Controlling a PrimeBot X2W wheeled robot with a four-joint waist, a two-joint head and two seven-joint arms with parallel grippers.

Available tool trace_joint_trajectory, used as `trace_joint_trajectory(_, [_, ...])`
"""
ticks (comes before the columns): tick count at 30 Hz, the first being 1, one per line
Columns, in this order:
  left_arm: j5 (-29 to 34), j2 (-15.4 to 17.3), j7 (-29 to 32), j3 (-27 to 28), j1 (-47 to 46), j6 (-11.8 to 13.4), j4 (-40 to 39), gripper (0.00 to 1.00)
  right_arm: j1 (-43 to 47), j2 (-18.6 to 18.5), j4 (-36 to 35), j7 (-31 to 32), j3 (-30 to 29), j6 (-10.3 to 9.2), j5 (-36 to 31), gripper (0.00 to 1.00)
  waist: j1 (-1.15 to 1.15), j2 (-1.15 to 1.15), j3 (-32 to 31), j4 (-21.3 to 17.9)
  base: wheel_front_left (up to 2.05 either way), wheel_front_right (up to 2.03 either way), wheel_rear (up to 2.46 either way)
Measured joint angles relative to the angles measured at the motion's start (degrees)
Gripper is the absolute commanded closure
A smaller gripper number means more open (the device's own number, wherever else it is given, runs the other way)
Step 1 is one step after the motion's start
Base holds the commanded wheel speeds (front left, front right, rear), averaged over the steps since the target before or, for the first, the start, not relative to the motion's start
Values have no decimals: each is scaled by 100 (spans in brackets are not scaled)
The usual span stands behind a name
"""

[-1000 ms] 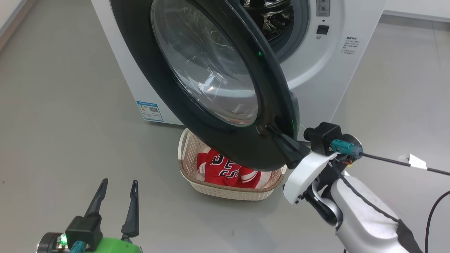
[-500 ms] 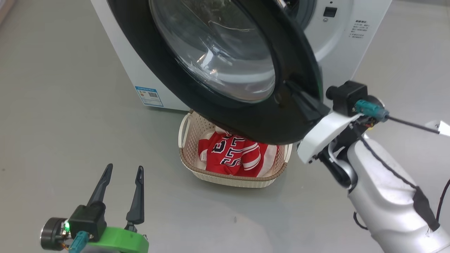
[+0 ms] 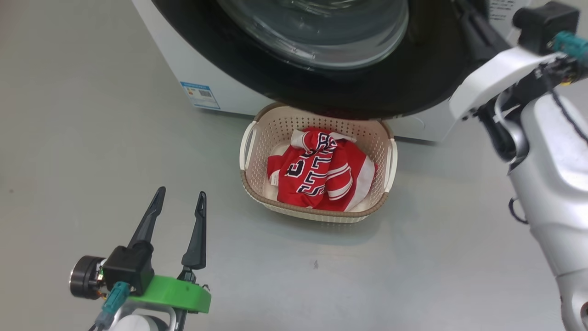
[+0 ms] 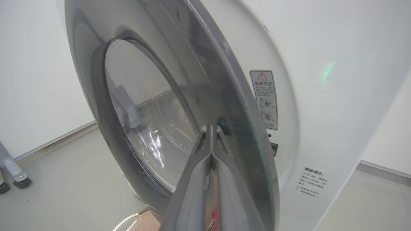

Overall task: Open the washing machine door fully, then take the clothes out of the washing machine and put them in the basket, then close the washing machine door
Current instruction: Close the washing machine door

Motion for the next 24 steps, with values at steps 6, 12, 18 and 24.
trace_joint_trajectory(6, [0,-84,-60,-92,-189,-55,80,0,-518,-204,376,62,-185,-58,-14,100,0,0,219,168,0,0,0])
trace_joint_trajectory(12, [-1,-171,-96,-157,-317,-96,202,0,-932,-355,737,108,-432,-208,-15,100,0,0,391,373,0,0,0])
trace_joint_trajectory(18, [-4,-204,-147,-151,-403,-98,354,0,-1118,-388,1033,40,-458,-204,-14,100,0,0,505,555,0,0,0])
trace_joint_trajectory(24, [-26,-223,-171,-149,-444,-98,494,0,-1196,-324,1326,-98,-415,-170,-8,100,0,0,499,617,0,0,0])
